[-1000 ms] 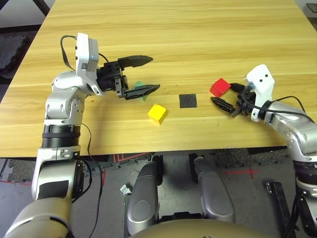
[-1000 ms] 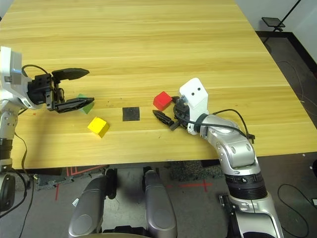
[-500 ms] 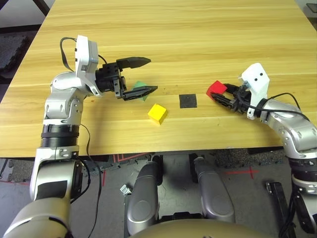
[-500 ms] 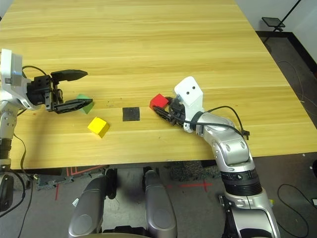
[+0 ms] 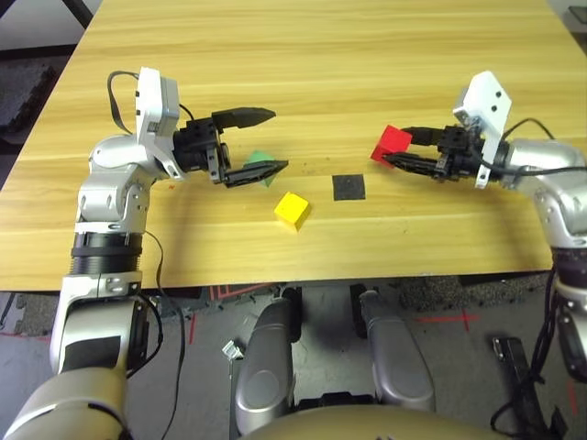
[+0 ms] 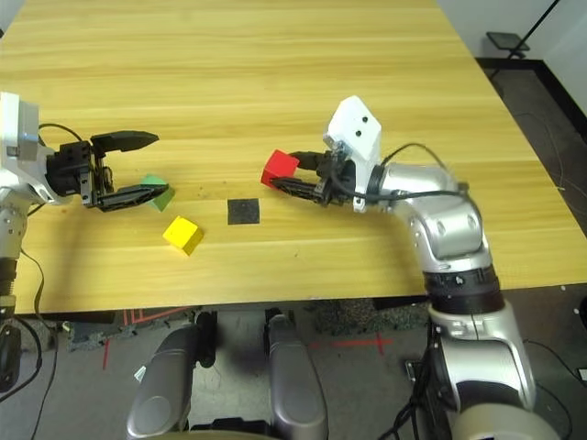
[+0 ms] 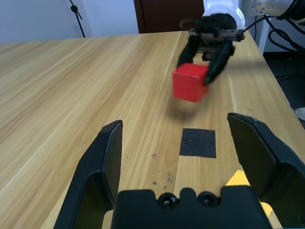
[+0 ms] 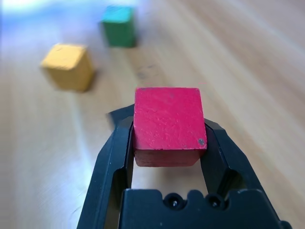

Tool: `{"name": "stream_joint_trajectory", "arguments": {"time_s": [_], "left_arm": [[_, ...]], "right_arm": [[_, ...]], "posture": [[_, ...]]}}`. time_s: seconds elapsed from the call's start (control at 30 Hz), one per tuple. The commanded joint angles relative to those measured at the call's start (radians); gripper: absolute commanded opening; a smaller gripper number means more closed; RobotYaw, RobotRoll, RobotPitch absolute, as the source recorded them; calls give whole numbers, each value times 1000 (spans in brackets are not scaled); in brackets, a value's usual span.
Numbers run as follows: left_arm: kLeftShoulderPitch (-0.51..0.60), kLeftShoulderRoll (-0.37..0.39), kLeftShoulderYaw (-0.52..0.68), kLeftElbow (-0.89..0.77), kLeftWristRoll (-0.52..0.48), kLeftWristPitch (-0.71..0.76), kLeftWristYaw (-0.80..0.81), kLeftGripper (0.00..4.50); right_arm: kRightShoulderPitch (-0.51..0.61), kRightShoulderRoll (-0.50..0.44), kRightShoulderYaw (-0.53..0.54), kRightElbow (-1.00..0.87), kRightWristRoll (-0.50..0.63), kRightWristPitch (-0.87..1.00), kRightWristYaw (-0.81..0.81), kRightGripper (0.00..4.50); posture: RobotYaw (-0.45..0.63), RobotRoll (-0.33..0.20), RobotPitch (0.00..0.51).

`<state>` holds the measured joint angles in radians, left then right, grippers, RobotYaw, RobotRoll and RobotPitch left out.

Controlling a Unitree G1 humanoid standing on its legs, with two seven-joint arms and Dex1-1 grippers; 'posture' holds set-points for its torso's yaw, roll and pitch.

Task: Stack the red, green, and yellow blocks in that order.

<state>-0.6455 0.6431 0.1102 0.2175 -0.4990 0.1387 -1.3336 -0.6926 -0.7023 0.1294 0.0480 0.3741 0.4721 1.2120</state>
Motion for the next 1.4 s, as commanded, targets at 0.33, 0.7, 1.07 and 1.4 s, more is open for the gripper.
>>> {"name": "stream_joint_trajectory", "arguments": {"time_s": [0.33, 0.7, 1.07, 1.4], "left_arm": [[56, 32, 19, -47, -5, -1, 15, 4500], [85, 38, 26, -81, -14, -1, 29, 4500], [87, 39, 19, -74, -5, -18, 26, 4500], [93, 38, 18, -82, -6, -18, 31, 4500]], "right_arm": [[-172, 88, 109, 292, -104, -260, 240, 2049], [-223, 169, 114, 477, -186, -418, 276, 2049], [-204, 204, 109, 488, -202, -440, 275, 2049], [-222, 234, 109, 562, -230, -501, 260, 2049]], "posture": [[382, 29, 273], [404, 31, 259], [409, 33, 256], [414, 36, 260]]}}
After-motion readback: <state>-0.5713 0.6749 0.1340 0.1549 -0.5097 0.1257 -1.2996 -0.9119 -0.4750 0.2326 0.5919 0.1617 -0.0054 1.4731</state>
